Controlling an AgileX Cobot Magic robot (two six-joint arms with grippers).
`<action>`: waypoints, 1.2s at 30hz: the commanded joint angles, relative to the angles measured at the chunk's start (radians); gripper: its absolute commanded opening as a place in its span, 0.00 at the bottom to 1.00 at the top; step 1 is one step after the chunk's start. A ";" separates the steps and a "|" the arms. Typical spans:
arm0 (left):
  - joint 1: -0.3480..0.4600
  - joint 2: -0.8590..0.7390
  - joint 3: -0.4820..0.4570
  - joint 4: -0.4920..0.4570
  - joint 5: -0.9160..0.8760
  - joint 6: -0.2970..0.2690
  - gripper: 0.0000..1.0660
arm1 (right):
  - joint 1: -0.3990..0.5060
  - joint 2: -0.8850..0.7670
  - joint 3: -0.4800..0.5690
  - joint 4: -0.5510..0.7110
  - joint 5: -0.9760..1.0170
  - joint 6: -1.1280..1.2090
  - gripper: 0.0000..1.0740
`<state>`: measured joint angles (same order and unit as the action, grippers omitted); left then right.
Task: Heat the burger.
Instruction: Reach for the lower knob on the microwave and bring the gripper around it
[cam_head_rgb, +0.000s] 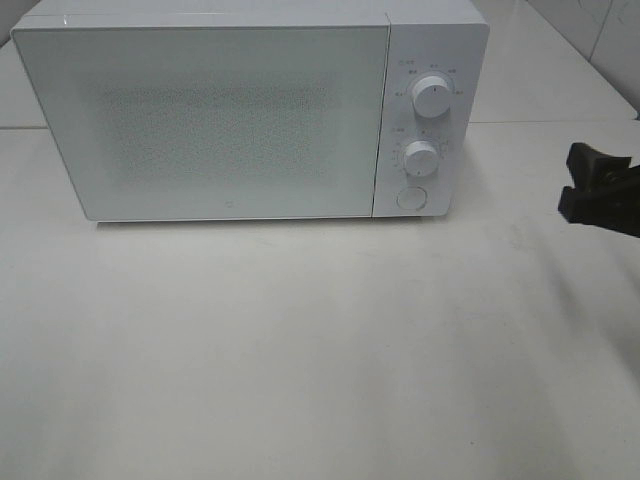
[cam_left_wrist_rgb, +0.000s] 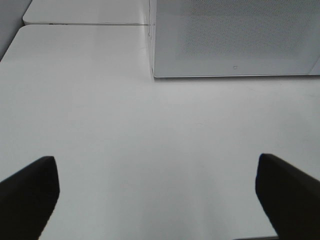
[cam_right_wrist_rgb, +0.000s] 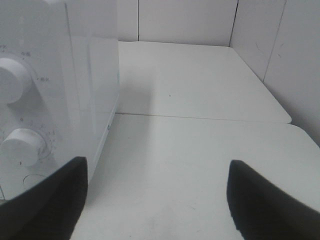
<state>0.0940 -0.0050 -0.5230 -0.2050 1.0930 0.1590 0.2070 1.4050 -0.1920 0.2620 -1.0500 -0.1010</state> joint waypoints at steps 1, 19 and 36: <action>0.003 -0.023 0.001 0.000 -0.013 -0.005 0.94 | 0.079 0.056 0.002 0.104 -0.090 -0.069 0.70; 0.003 -0.023 0.001 0.000 -0.013 -0.005 0.94 | 0.570 0.276 -0.164 0.635 -0.212 -0.180 0.70; 0.003 -0.023 0.001 0.000 -0.013 -0.005 0.94 | 0.597 0.452 -0.359 0.638 -0.191 -0.201 0.70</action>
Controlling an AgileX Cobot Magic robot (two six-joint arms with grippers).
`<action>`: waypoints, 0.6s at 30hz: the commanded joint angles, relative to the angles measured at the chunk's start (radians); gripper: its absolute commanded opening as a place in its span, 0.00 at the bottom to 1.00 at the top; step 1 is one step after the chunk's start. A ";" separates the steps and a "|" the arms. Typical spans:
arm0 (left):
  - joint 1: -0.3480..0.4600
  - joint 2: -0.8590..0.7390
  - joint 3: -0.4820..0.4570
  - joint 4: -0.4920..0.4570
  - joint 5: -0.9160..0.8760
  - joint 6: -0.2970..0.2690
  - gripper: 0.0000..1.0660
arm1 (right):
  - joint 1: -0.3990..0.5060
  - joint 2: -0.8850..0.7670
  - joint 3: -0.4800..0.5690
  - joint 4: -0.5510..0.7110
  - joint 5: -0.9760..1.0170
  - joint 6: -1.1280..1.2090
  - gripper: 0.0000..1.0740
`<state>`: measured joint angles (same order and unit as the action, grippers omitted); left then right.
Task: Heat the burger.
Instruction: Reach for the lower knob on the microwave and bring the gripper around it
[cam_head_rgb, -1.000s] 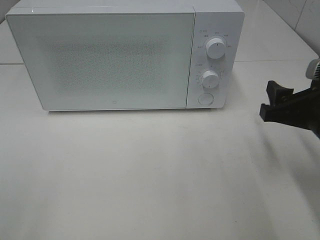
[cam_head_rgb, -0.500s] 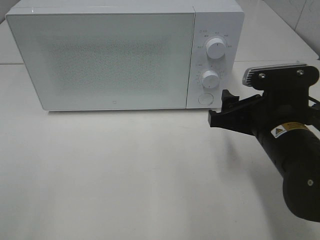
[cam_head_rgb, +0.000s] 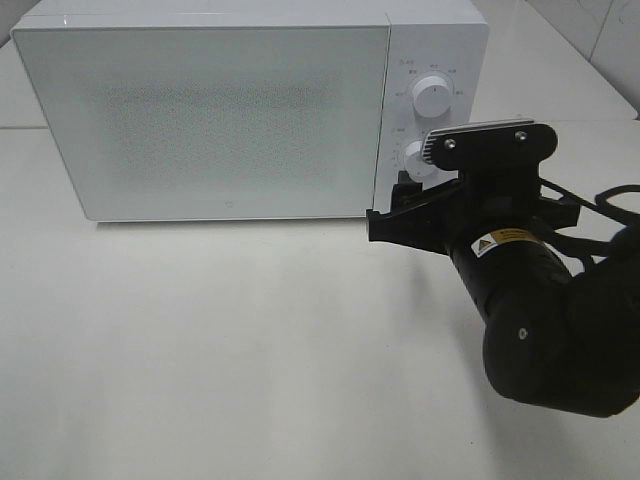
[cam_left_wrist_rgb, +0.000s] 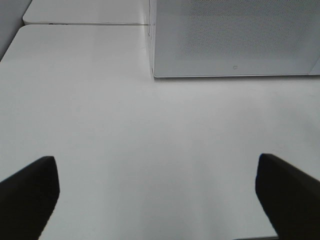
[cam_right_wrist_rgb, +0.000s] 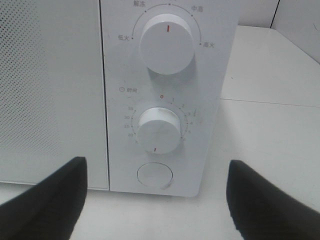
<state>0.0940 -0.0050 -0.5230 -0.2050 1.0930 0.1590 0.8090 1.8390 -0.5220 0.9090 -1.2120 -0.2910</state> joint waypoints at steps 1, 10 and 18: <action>0.003 -0.023 0.001 0.000 -0.013 -0.005 0.94 | -0.005 0.025 -0.038 -0.009 -0.027 -0.011 0.70; 0.003 -0.023 0.001 0.000 -0.013 -0.005 0.94 | -0.053 0.078 -0.119 -0.050 0.009 0.005 0.72; 0.003 -0.023 0.001 0.000 -0.013 -0.005 0.94 | -0.085 0.108 -0.163 -0.070 0.012 0.022 0.72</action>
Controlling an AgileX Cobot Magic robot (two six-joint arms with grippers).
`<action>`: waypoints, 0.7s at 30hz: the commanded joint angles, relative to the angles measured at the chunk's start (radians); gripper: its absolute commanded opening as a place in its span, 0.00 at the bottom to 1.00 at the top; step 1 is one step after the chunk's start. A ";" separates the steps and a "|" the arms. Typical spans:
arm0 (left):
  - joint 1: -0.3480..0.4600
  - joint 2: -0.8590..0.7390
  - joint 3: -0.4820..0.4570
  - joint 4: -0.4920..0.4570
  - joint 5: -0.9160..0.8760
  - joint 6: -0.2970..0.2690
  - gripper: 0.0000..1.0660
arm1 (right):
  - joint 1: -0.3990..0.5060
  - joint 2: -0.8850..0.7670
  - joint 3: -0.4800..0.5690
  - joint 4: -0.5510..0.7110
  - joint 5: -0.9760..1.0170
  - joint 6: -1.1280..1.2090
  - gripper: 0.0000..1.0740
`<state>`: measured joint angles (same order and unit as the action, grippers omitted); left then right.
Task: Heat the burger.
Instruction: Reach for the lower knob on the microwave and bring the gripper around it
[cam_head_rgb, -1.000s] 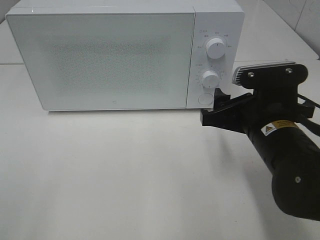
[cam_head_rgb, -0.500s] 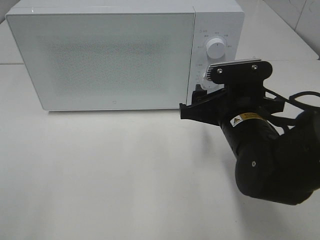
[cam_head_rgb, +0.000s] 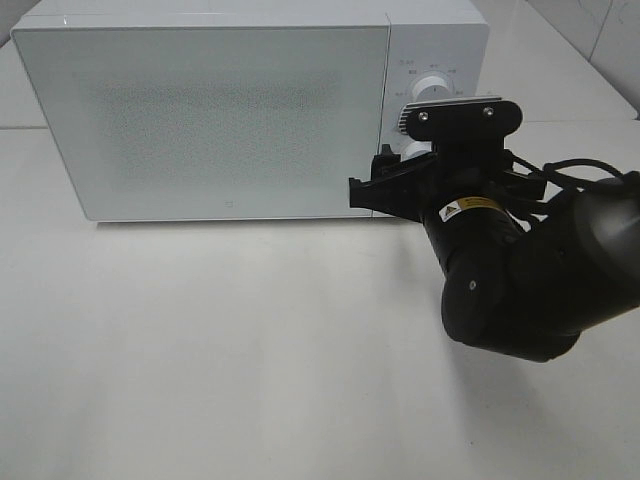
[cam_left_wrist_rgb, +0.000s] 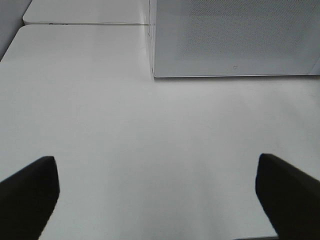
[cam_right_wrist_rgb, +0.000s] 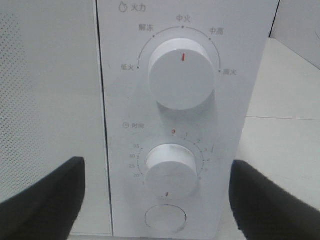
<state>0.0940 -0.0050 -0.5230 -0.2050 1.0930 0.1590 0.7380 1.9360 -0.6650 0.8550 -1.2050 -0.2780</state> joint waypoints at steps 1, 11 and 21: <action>0.003 -0.023 0.001 0.000 -0.013 -0.005 0.94 | -0.026 0.023 -0.034 -0.038 0.024 0.013 0.71; 0.003 -0.018 0.001 0.000 -0.013 -0.005 0.94 | -0.077 0.044 -0.067 -0.083 0.050 0.047 0.71; 0.003 -0.018 0.001 0.000 -0.013 -0.005 0.94 | -0.108 0.091 -0.110 -0.109 0.071 0.047 0.71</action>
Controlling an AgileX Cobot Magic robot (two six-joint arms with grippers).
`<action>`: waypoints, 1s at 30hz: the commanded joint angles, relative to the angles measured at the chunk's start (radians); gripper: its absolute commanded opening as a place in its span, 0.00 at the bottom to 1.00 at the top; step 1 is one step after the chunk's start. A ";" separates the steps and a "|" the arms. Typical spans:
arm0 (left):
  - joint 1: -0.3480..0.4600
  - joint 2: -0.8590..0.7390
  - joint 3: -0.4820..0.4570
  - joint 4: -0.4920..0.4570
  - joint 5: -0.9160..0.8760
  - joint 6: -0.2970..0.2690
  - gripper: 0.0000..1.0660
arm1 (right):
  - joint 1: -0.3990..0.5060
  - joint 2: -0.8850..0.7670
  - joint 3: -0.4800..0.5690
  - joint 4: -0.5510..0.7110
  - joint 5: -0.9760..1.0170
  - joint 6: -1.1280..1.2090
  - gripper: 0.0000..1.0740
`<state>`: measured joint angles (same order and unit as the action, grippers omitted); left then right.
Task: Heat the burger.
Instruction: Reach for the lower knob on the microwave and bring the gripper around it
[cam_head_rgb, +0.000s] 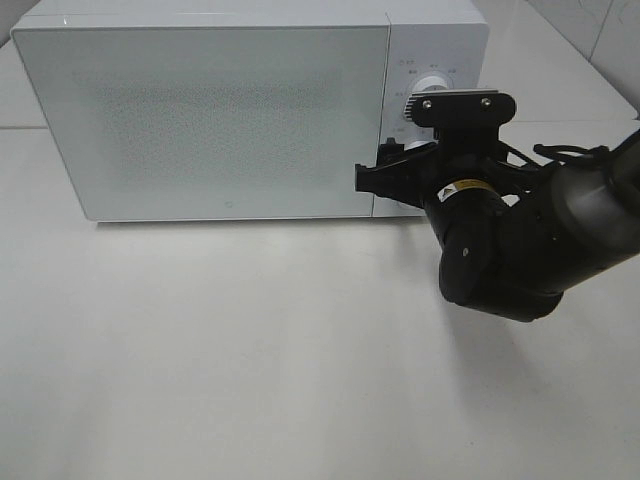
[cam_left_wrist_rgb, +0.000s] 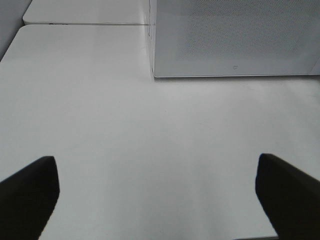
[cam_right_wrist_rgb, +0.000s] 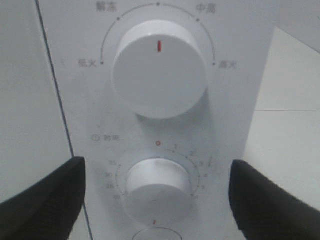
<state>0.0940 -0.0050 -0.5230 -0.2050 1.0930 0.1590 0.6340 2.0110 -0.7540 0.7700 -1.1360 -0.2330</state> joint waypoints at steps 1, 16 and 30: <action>0.003 -0.017 0.001 0.000 -0.013 -0.005 0.94 | -0.004 0.032 -0.034 -0.025 0.003 0.002 0.71; 0.003 -0.017 0.001 0.001 -0.013 -0.005 0.94 | -0.016 0.075 -0.069 -0.022 -0.022 0.002 0.71; 0.003 -0.017 0.001 0.000 -0.013 -0.005 0.94 | -0.028 0.076 -0.069 -0.025 0.020 0.002 0.41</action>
<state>0.0940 -0.0050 -0.5230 -0.2050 1.0930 0.1590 0.6170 2.0880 -0.8130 0.7600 -1.1190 -0.2300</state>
